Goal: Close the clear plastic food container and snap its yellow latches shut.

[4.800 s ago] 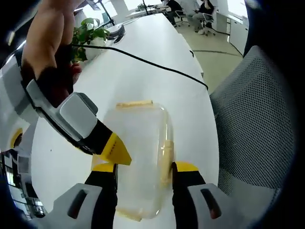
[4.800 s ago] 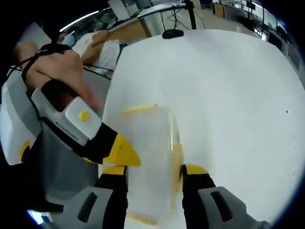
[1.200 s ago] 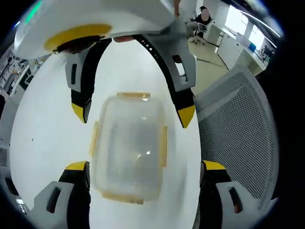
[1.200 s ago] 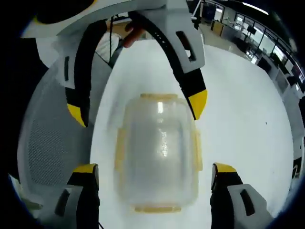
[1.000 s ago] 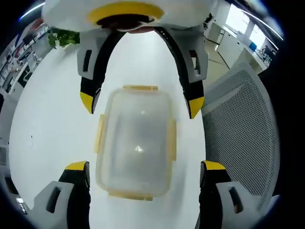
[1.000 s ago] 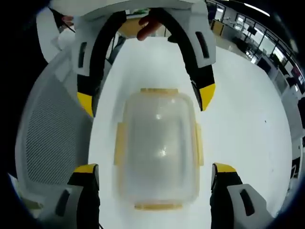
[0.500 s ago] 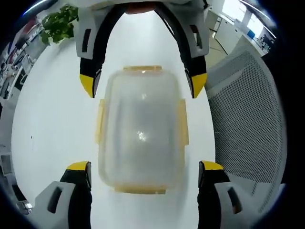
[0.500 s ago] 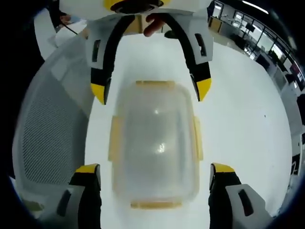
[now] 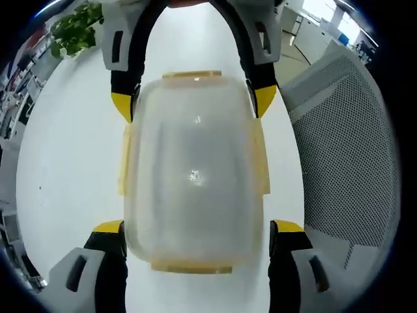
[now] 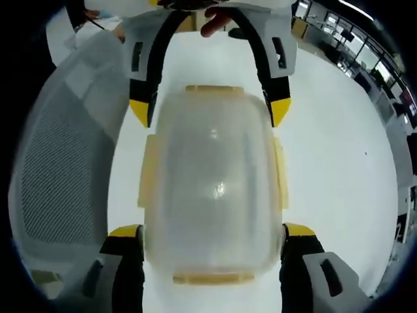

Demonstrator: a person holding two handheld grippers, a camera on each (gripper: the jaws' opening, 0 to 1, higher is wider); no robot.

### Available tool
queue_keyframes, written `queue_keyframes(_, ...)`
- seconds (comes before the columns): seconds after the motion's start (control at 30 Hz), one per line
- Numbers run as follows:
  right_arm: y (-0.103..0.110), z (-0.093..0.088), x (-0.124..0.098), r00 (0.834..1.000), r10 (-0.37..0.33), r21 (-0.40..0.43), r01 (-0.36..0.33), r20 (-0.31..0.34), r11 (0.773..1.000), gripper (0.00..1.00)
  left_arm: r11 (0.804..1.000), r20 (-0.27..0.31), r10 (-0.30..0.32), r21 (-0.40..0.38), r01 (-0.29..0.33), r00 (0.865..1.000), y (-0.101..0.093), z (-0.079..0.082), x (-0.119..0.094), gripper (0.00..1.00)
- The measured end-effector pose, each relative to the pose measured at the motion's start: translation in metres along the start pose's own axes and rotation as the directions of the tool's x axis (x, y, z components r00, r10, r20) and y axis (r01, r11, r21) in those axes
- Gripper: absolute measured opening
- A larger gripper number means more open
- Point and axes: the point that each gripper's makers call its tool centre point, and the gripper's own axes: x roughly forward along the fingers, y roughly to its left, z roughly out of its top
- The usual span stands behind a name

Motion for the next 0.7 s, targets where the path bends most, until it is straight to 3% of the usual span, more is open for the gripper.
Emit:
queue_keyframes(0.17, 0.0010, 0.0000, 0.0013, 1.000, -0.001, 0.006, 0.001, -0.013, 1.000, 0.86, 0.999, 0.011, 0.031, -0.018, -0.031, 0.999, 0.0027, 0.0026, 0.0045, 0.89)
queue_keyframes(0.3, 0.0004, 0.0003, 0.0019, 1.000, -0.001, 0.012, 0.002, -0.005, 1.000, 0.86, 0.998, -0.014, 0.060, -0.001, -0.060, 0.998, 0.0034, -0.0015, 0.0091, 0.90)
queue_keyframes(0.7, 0.0020, 0.0011, 0.0028, 1.000, -0.015, 0.024, 0.015, 0.005, 1.000, 0.86, 0.998, -0.018, 0.055, 0.008, -0.055, 0.998, 0.0024, -0.0019, 0.0083, 0.89)
